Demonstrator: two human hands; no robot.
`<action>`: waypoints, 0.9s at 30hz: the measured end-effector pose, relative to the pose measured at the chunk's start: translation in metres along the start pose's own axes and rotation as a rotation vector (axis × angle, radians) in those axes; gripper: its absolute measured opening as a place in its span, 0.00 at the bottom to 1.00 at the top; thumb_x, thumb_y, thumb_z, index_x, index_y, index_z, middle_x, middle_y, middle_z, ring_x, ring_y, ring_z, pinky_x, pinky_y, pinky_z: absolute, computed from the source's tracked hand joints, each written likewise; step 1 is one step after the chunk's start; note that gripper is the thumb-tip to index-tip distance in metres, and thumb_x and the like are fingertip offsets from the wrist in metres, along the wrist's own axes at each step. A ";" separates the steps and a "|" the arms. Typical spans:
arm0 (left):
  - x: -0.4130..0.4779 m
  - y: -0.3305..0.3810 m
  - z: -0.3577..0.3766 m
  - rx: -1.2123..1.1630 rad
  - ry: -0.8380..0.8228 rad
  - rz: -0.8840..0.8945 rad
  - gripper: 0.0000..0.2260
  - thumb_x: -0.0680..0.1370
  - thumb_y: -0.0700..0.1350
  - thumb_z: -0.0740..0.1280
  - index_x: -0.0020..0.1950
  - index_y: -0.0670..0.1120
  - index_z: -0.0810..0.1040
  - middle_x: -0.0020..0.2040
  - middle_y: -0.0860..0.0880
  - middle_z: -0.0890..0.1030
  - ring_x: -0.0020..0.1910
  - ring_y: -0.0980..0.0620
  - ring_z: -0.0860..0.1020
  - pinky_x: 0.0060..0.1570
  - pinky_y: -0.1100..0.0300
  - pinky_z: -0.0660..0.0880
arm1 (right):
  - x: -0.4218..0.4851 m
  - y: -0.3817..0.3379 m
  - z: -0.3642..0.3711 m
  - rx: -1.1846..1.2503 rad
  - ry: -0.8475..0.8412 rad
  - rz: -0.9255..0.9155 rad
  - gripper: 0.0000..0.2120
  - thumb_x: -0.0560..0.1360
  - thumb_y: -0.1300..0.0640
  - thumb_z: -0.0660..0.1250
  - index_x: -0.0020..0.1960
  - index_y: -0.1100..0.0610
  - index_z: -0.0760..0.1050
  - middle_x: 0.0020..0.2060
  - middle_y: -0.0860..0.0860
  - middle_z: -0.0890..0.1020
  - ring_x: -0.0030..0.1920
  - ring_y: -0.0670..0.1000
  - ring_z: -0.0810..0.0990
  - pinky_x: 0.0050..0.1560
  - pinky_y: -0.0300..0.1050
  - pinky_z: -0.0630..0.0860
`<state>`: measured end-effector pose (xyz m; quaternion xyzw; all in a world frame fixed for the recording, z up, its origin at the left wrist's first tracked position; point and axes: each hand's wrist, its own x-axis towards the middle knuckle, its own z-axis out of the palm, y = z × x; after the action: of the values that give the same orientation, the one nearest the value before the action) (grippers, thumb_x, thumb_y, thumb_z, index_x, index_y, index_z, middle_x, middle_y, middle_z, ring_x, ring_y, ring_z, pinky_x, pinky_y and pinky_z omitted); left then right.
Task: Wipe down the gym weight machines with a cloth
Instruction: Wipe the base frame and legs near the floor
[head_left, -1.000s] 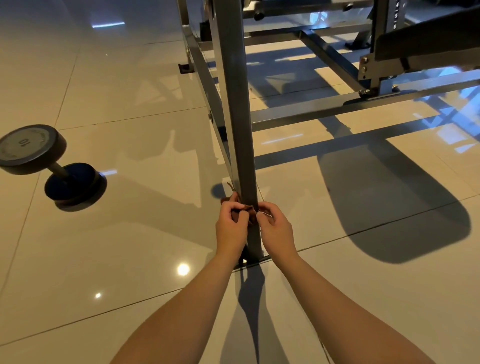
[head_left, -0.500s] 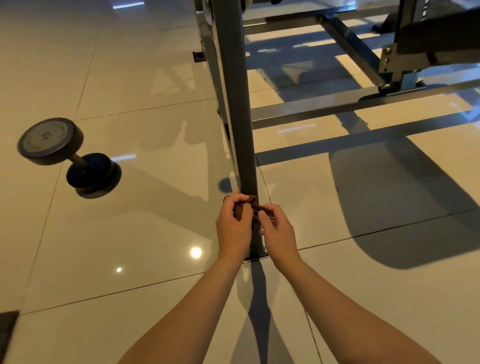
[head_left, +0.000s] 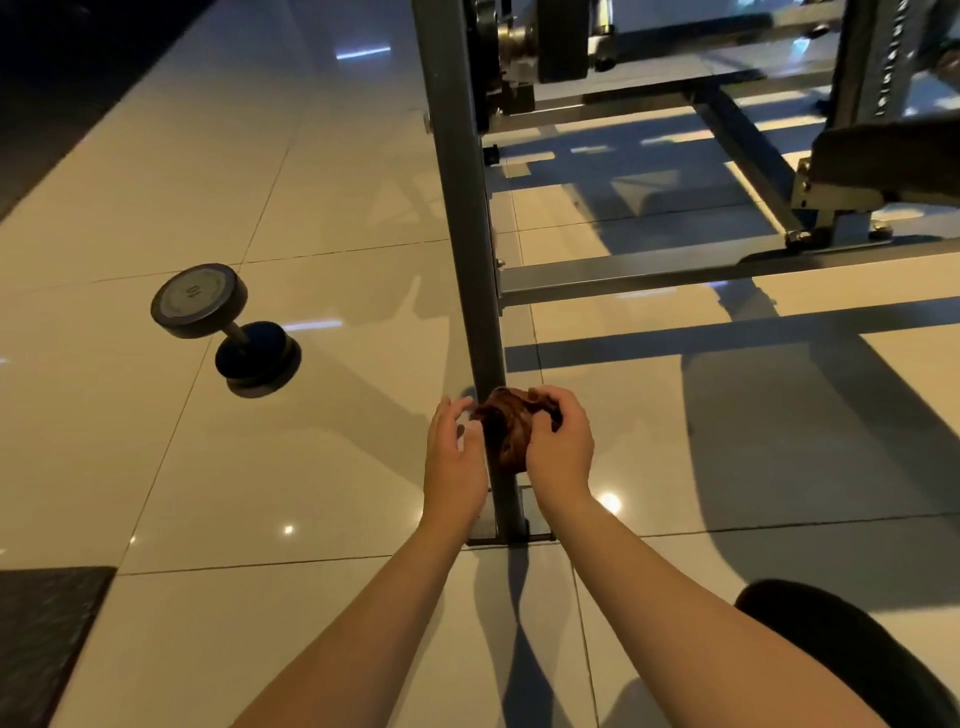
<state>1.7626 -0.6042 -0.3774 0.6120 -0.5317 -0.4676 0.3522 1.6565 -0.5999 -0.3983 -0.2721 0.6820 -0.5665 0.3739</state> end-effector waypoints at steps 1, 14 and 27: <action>0.002 0.003 -0.001 0.058 0.002 0.001 0.16 0.87 0.48 0.55 0.75 0.58 0.67 0.77 0.56 0.65 0.75 0.57 0.64 0.64 0.72 0.63 | 0.007 -0.006 0.000 0.013 0.035 -0.032 0.12 0.83 0.61 0.61 0.60 0.46 0.75 0.57 0.47 0.78 0.58 0.47 0.78 0.60 0.44 0.80; 0.012 0.008 0.024 0.146 -0.002 0.040 0.19 0.87 0.50 0.53 0.79 0.58 0.62 0.80 0.56 0.62 0.78 0.57 0.60 0.74 0.62 0.58 | 0.024 0.027 0.011 -0.089 -0.175 0.134 0.10 0.84 0.61 0.60 0.58 0.47 0.75 0.56 0.49 0.79 0.55 0.49 0.80 0.46 0.33 0.75; 0.037 0.094 0.008 0.041 0.071 0.109 0.17 0.87 0.50 0.53 0.75 0.60 0.67 0.69 0.59 0.73 0.63 0.68 0.70 0.63 0.68 0.65 | 0.053 -0.084 0.025 -0.036 -0.221 -0.202 0.11 0.81 0.62 0.64 0.60 0.49 0.76 0.59 0.48 0.76 0.58 0.44 0.77 0.57 0.35 0.78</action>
<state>1.7251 -0.6576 -0.3001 0.6053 -0.5611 -0.4146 0.3833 1.6423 -0.6741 -0.3294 -0.4066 0.6158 -0.5556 0.3830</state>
